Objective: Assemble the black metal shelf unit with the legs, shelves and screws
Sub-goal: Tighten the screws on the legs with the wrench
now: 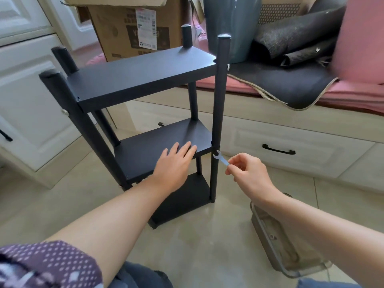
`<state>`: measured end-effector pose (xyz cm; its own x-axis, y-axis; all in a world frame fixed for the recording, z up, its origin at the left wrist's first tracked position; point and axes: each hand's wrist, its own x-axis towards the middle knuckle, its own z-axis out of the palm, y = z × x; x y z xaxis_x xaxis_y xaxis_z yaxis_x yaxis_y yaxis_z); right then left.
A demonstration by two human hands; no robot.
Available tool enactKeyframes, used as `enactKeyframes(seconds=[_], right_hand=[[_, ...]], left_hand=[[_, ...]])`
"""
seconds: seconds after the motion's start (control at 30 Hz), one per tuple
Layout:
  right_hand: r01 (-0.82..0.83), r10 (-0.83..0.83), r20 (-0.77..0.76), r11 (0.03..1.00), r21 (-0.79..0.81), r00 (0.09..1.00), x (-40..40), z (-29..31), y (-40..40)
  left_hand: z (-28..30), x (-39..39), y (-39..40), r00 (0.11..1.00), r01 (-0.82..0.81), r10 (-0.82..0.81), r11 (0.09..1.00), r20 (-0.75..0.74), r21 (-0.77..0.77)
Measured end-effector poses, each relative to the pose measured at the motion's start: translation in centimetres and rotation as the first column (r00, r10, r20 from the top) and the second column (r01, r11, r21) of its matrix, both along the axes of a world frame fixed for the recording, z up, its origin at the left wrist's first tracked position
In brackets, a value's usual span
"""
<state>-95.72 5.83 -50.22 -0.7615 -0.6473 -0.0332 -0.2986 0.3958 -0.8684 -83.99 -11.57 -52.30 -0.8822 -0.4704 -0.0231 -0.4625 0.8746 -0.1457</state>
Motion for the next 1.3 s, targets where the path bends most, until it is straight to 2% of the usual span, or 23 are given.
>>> enactKeyframes(seconds=[0.17,0.33,0.5,0.7,0.77,0.83,0.9,0.93,1.0,1.1,1.17,1.23,1.3], right_hand=[[0.015,-0.015,0.017,1.000,0.014,1.000,-1.3,-0.4,1.3],[0.026,-0.026,0.017,0.999,0.042,1.000,-2.3,-1.3,1.9],[-0.009,0.011,-0.031,0.997,0.077,0.999,-2.8,-2.5,3.2],[-0.160,0.189,-0.182,0.974,0.162,0.965,-2.1,-3.3,4.6],[-0.287,0.360,-0.266,0.918,0.275,0.895,-1.7,-2.8,5.0],[-0.409,0.635,-0.360,0.741,0.532,0.684,-1.1,-2.3,5.5],[-0.452,0.810,-0.374,0.569,0.687,0.452,-0.1,-2.0,5.9],[-0.470,0.843,-0.369,0.528,0.707,0.392,0.6,-1.9,6.0],[-0.500,0.857,-0.374,0.512,0.698,0.355,1.8,-1.7,6.2],[-0.482,0.833,-0.380,0.545,0.686,0.402,2.6,-1.4,6.6],[-0.422,0.789,-0.370,0.587,0.691,0.491,2.5,-1.4,6.8],[-0.319,0.712,-0.383,0.640,0.699,0.588,2.6,-1.4,6.8],[-0.199,0.605,-0.428,0.703,0.682,0.672,3.0,-1.3,6.7]], left_hand=[[-0.1,-1.9,-1.4,0.991,-0.127,0.126,0.991,0.036,0.043],[0.7,-3.0,-0.2,0.986,-0.145,0.130,0.979,0.103,0.143],[0.2,-1.7,-0.3,0.993,-0.044,0.024,0.984,0.119,0.170],[0.2,2.3,0.0,0.943,0.167,-0.213,0.968,0.256,0.189],[0.3,3.9,-0.2,0.909,0.255,-0.298,0.951,0.291,0.177],[0.3,5.2,-0.2,0.871,0.329,-0.362,0.932,0.333,0.153],[0.7,6.4,-0.2,0.844,0.369,-0.391,0.920,0.367,0.133],[1.0,6.9,-0.2,0.830,0.386,-0.402,0.914,0.386,0.123],[1.8,7.8,-0.2,0.805,0.404,-0.415,0.907,0.424,0.119],[2.9,8.7,0.0,0.797,0.400,-0.418,0.906,0.435,0.138],[3.5,8.7,0.7,0.828,0.357,-0.395,0.919,0.398,0.168],[4.0,8.3,2.8,0.915,0.231,-0.298,0.940,0.272,0.253],[3.9,7.9,5.8,0.997,0.083,-0.081,0.938,-0.019,0.336]])
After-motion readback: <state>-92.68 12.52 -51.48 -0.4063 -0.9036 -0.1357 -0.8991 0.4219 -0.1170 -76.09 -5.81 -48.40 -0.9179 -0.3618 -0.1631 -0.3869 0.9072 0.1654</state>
